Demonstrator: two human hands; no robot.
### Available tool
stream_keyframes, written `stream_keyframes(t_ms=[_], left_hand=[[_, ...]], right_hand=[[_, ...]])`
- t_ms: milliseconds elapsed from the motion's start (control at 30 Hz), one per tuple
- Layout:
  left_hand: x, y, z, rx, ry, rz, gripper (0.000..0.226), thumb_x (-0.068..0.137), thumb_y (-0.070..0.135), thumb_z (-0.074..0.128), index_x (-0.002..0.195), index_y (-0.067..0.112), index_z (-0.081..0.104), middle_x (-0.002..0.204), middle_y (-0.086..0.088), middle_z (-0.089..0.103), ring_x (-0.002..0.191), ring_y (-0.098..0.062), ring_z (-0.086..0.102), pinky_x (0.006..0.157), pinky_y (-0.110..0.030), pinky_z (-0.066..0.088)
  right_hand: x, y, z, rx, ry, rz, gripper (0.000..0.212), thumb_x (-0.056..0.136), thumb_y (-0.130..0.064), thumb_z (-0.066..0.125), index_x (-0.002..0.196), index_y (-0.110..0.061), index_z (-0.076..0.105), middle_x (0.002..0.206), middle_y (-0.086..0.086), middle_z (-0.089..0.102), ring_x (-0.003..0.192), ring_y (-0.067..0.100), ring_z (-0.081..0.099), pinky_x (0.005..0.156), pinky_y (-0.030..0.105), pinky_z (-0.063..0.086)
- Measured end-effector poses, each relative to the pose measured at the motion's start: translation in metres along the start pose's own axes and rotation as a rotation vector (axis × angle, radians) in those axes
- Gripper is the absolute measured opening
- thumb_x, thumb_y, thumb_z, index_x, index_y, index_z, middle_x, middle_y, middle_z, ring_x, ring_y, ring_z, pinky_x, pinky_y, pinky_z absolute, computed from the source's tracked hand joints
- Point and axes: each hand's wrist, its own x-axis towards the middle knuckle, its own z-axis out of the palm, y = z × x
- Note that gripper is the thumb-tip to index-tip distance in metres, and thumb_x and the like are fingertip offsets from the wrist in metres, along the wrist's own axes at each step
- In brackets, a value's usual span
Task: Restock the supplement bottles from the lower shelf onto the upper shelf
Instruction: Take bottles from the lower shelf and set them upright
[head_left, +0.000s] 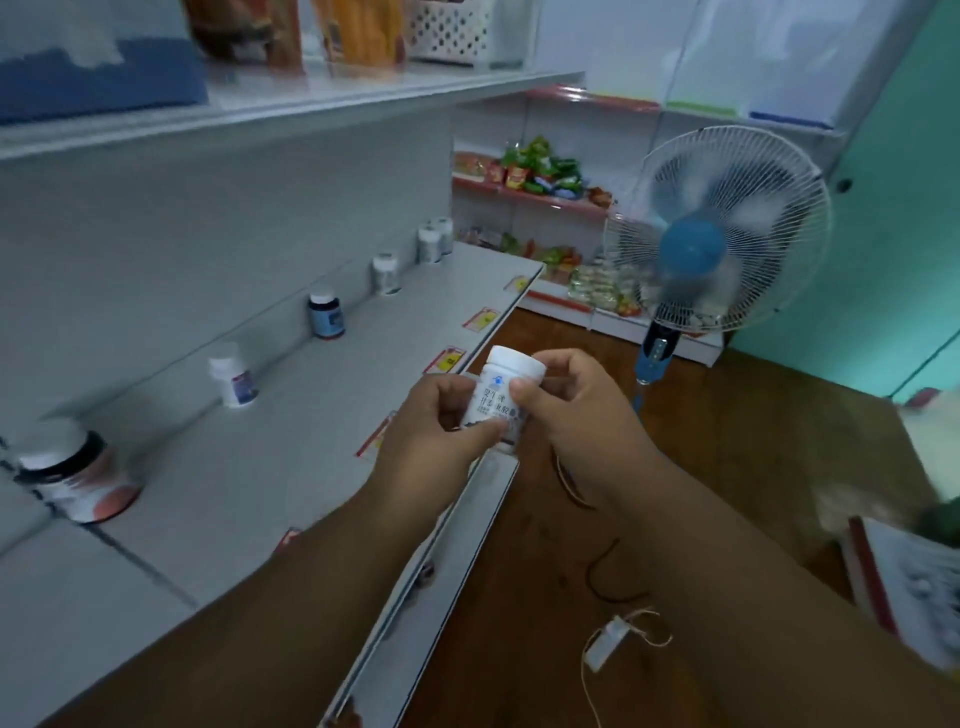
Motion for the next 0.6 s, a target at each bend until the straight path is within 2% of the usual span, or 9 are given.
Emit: stream_keyframes(t_ms=[133,233,367,467,533,600], left_hand=[[0.070,-0.011,0.039,0.009,-0.051,-0.027,0.038,0.083,0.025,0.078,0.113,0.030,0.055,0.107,0.011,0.067,0.092,-0.004,0.068,0.082,-0.025,0.058],[0.126,-0.020,0.064,0.038,-0.032,-0.045,0.036,0.084,0.022,0.077,0.112,0.028,0.056,0.107,0.008,0.066,0.096,-0.008,0.067,0.082,-0.025,0.056],[0.204,-0.023,0.095,0.017,0.049,-0.089,0.034,0.082,0.012,0.077,0.103,0.028,0.057,0.107,0.004,0.068,0.099,-0.013,0.067,0.090,-0.035,0.056],[0.254,-0.016,0.116,0.083,0.089,-0.086,0.041,0.082,0.016,0.078,0.113,0.029,0.054,0.110,0.005,0.068,0.094,-0.006,0.068,0.077,-0.020,0.056],[0.291,-0.011,0.124,0.155,0.080,-0.069,0.056,0.083,0.022,0.078,0.126,0.040,0.046,0.107,0.012,0.067,0.090,0.000,0.067,0.068,-0.012,0.053],[0.323,-0.010,0.124,0.236,0.072,-0.074,0.070,0.084,0.026,0.077,0.134,0.051,0.035,0.102,0.021,0.063,0.086,0.008,0.065,0.064,-0.007,0.050]], right_hand=[[0.067,0.021,-0.029,0.001,0.034,0.022,0.023,0.090,-0.017,0.071,0.109,-0.024,0.059,0.105,0.005,0.069,0.094,0.021,0.071,0.082,0.047,0.060],[0.129,0.036,-0.052,0.007,-0.006,0.028,0.027,0.089,-0.018,0.073,0.111,-0.025,0.058,0.105,0.004,0.070,0.091,0.021,0.072,0.078,0.048,0.061],[0.217,0.044,-0.080,0.075,-0.094,0.042,0.033,0.089,-0.012,0.072,0.114,-0.022,0.052,0.110,0.006,0.069,0.095,0.019,0.071,0.069,0.026,0.058],[0.278,0.046,-0.098,0.060,-0.163,0.051,0.032,0.089,-0.016,0.072,0.114,-0.020,0.053,0.113,0.004,0.069,0.096,0.015,0.070,0.071,0.025,0.058],[0.324,0.048,-0.105,0.030,-0.197,0.053,0.036,0.089,-0.018,0.073,0.119,-0.017,0.055,0.113,0.001,0.068,0.098,0.015,0.069,0.072,0.025,0.059],[0.363,0.053,-0.100,0.013,-0.225,0.097,0.040,0.087,-0.023,0.075,0.122,-0.017,0.056,0.115,0.001,0.068,0.100,0.018,0.069,0.079,0.033,0.060]])
